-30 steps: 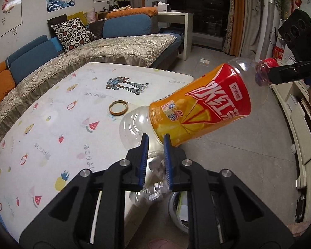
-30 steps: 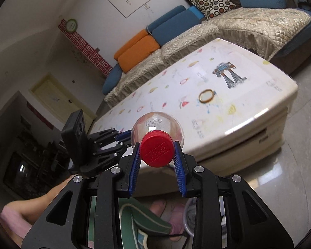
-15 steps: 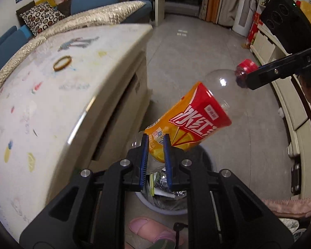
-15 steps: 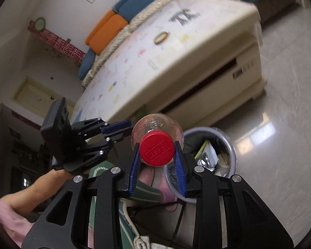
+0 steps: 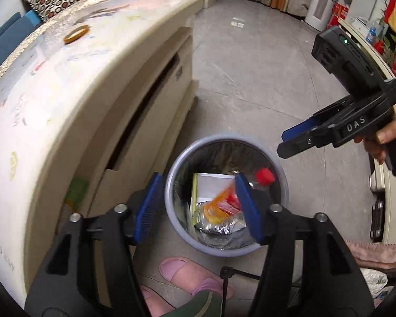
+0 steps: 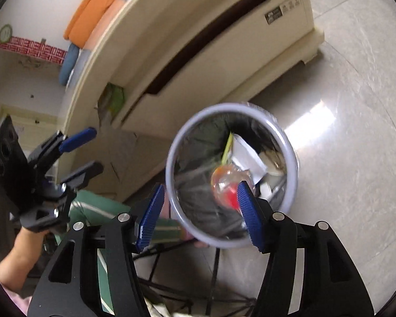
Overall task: Collect trash
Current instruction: 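Return both grippers to the table toward the tan tape roll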
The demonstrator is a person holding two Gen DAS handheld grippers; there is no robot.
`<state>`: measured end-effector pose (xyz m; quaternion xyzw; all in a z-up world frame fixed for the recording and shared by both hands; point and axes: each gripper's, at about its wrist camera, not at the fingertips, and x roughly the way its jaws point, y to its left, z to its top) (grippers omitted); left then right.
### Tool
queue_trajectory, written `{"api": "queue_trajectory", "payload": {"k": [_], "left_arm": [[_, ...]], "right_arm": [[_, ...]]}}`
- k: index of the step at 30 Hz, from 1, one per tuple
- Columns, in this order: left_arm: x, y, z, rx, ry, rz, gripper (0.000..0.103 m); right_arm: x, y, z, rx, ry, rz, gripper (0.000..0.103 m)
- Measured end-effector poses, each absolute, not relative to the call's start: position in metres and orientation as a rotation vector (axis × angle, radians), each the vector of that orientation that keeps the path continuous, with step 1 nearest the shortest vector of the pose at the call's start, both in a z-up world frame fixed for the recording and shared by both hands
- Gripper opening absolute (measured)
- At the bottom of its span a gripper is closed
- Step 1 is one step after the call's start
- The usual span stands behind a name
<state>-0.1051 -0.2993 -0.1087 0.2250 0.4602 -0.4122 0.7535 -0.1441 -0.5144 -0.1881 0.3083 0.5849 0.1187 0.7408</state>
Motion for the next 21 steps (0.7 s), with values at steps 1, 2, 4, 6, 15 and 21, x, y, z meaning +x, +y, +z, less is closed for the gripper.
{"api": "queue_trajectory", "payload": {"k": [1,2,4,6,15,21], "left_arm": [[-0.103,-0.296,-0.106,0.479,1.002,-0.893,0.060],[-0.100,-0.293,-0.102,0.465,0.998,-0.888,0.061],[-0.095,-0.289,-0.093,0.446,0.982,-0.875,0.063],[-0.087,-0.283,-0.081,0.422,0.961,-0.863,0.066],[-0.029,-0.255,-0.030,0.344,0.865,-0.697,0.084],[0.010,-0.240,-0.011,0.339,0.825,-0.555,0.091]], "right_arm": [[-0.143,-0.514,-0.185,0.681,1.275,0.265,0.059],[-0.140,-0.514,-0.181,0.679,1.268,0.265,0.060],[-0.135,-0.515,-0.171,0.666,1.242,0.267,0.064],[-0.131,-0.516,-0.155,0.656,1.199,0.266,0.065],[-0.074,-0.509,-0.082,0.590,1.073,0.313,0.071],[-0.017,-0.497,-0.054,0.518,1.043,0.312,0.071]]}}
